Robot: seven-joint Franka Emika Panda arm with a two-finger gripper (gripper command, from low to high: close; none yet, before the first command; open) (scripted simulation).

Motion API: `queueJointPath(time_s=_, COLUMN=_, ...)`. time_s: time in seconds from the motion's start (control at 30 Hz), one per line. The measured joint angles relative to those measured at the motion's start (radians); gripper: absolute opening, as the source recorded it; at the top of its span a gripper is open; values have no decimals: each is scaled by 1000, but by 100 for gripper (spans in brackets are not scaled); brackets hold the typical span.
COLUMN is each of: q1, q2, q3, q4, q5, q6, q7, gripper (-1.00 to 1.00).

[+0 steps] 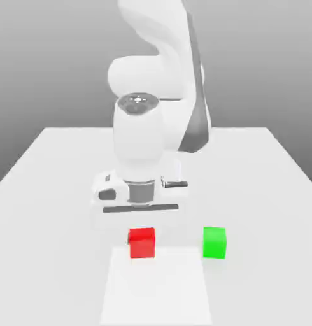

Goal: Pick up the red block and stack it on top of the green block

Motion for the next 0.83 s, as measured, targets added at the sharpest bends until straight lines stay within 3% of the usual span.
queueJointPath(time_s=0.43, q1=184, q2=-223, q3=265, q4=-99, q5=131, q6=-119, q7=547, gripper=-100)
queueJointPath(time_s=0.57, q1=171, q2=-133, q3=303, q4=-104, q5=100, q6=-25, q7=619, gripper=-100)
queueJointPath(time_s=0.7, q1=141, q2=10, q3=307, q4=-100, q5=9, q6=112, q7=685, gripper=-100)
queueJointPath(time_s=0.73, q1=143, q2=40, q3=300, q4=-99, q5=-21, q6=141, q7=705, gripper=100)
queueJointPath(time_s=0.83, q1=136, q2=40, q3=300, q4=-99, q5=-21, q6=141, q7=705, gripper=100)
